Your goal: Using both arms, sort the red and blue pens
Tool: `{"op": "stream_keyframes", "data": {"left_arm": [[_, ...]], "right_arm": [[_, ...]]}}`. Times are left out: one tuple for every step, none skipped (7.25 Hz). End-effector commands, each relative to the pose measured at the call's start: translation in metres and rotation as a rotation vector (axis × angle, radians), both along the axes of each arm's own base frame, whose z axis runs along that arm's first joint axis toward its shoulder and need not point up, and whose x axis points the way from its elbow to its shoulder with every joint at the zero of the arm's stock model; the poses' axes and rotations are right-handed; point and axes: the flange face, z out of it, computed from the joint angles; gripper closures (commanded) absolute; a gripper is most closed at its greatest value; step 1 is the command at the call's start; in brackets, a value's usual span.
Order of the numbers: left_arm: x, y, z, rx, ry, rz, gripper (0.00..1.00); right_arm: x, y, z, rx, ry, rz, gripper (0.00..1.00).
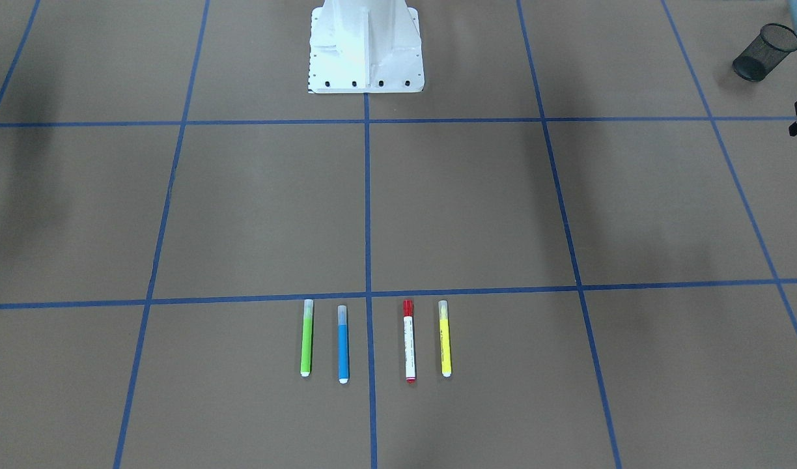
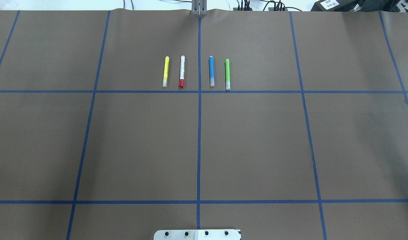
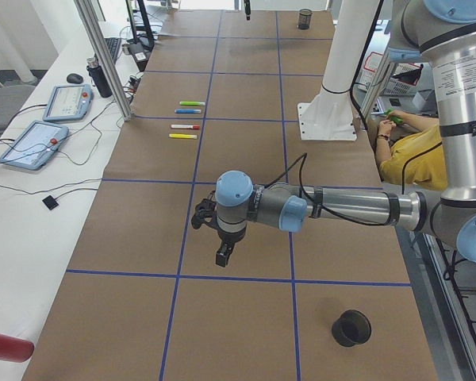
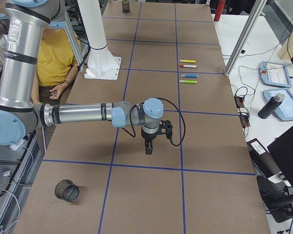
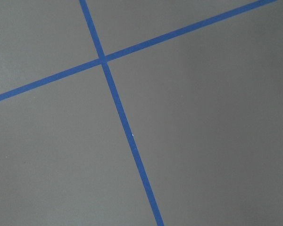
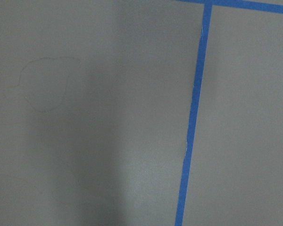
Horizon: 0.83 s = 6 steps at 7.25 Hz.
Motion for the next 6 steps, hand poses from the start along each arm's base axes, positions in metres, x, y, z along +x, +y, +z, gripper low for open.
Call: {"op": "stream_keyframes", "data": {"left_arm": [[0.001, -0.004, -0.013, 0.021, 0.005, -0.004, 0.00], [0.001, -0.010, -0.021, 0.040, 0.006, -0.004, 0.00], [0.002, -0.025, -0.034, 0.070, 0.003, -0.009, 0.00], [0.005, -0.040, -0.053, 0.115, 0.017, -0.006, 0.00], [0.007, -0.057, -0.073, 0.160, 0.024, -0.005, 0.00], [0.012, -0.090, -0.110, 0.234, 0.034, -0.003, 0.00]], "right_arm": [[-0.004, -0.015, -0.017, 0.036, -0.012, 0.000, 0.00], [-0.006, -0.027, -0.028, 0.061, -0.017, 0.000, 0.00], [-0.007, -0.031, -0.032, 0.070, -0.018, 0.001, 0.00], [-0.010, -0.044, -0.045, 0.099, -0.022, 0.003, 0.00], [-0.017, -0.078, -0.074, 0.159, -0.034, 0.004, 0.00], [-0.022, -0.094, -0.083, 0.174, -0.040, 0.005, 0.00]]}}
